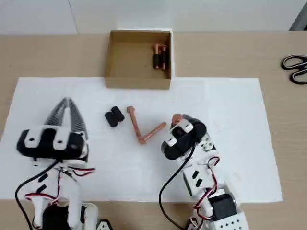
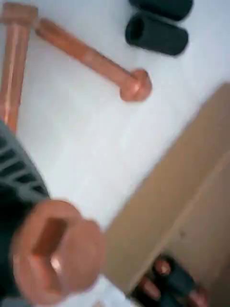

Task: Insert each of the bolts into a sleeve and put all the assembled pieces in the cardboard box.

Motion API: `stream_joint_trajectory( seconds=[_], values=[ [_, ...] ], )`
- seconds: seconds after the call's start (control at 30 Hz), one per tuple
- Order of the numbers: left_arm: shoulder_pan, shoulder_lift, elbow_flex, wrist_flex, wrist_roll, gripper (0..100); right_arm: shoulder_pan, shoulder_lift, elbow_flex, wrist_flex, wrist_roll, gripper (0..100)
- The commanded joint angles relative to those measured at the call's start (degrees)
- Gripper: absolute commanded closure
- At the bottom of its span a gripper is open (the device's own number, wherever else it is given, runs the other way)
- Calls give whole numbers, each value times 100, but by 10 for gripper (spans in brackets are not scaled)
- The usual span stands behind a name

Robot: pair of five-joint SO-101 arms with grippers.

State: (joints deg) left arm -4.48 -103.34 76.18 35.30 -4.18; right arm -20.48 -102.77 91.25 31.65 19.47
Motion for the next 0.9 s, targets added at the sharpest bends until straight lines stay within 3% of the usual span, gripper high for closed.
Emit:
stream_joint_trajectory(
  seconds=[0.0, 0.17, 0.33, 0.6, 0.87],
  values=[
    [-237, -70, -13, 44, 26, 994, 92, 251, -765, -4, 44, 996],
    [-211, -70, 171, 35, 26, 994, 145, 1763, -2022, -4, 0, 996],
    [-211, -70, 180, 44, 26, 994, 145, 3908, -3367, -84, -501, 996],
    [-237, -70, 189, 44, 18, 994, 66, 7143, -5046, -1754, -633, 996],
    [-246, -70, 189, 44, 9, 994, 4, 10000, -7077, -2352, -642, 995]
  ],
)
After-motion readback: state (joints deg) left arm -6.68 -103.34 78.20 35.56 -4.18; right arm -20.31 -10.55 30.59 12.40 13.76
